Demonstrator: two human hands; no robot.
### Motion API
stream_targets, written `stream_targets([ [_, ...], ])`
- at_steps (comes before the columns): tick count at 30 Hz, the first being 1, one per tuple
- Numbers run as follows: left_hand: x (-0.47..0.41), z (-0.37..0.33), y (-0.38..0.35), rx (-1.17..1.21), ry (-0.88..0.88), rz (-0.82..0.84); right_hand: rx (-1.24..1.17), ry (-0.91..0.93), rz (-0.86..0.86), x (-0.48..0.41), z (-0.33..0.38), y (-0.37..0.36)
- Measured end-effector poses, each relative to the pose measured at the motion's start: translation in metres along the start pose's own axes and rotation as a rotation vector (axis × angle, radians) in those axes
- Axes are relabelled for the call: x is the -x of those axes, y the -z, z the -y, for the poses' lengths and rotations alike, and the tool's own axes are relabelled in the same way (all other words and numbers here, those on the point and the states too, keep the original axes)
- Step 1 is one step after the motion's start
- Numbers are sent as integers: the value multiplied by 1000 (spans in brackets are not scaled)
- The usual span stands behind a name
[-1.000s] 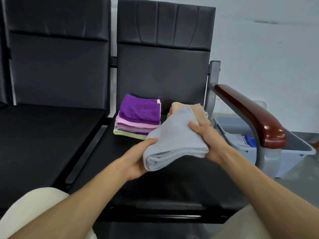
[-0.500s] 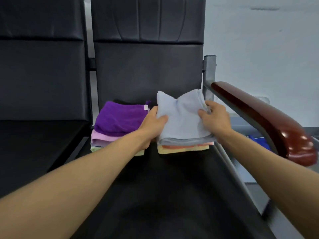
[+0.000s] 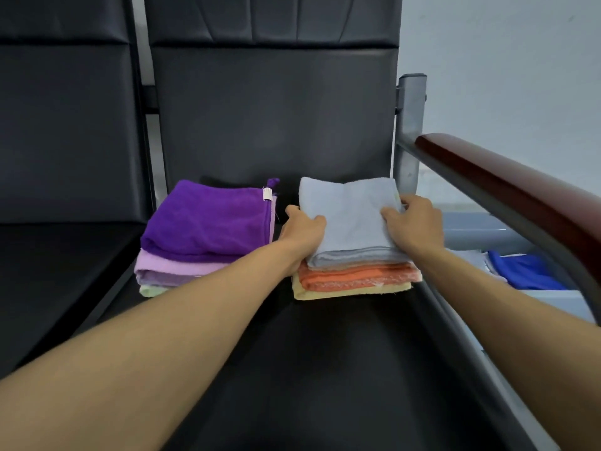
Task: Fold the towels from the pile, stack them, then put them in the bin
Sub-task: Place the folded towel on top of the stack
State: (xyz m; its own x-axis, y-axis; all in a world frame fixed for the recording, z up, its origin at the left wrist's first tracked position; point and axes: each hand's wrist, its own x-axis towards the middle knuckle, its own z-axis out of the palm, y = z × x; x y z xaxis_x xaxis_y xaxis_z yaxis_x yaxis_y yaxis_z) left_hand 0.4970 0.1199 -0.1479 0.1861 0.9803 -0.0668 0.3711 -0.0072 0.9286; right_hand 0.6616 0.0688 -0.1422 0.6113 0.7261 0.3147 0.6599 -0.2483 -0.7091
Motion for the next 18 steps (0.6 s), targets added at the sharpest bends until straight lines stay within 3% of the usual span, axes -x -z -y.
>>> stream_targets([
  [8, 52, -14, 37, 27, -22, 192, 302, 163, -78, 56, 18, 27],
  [11, 88, -27, 66, 104, -8, 193, 194, 191, -2, 85, 38, 37],
  [18, 172, -51, 155, -64, -60, 126, 3, 57, 177, 146, 106, 80],
])
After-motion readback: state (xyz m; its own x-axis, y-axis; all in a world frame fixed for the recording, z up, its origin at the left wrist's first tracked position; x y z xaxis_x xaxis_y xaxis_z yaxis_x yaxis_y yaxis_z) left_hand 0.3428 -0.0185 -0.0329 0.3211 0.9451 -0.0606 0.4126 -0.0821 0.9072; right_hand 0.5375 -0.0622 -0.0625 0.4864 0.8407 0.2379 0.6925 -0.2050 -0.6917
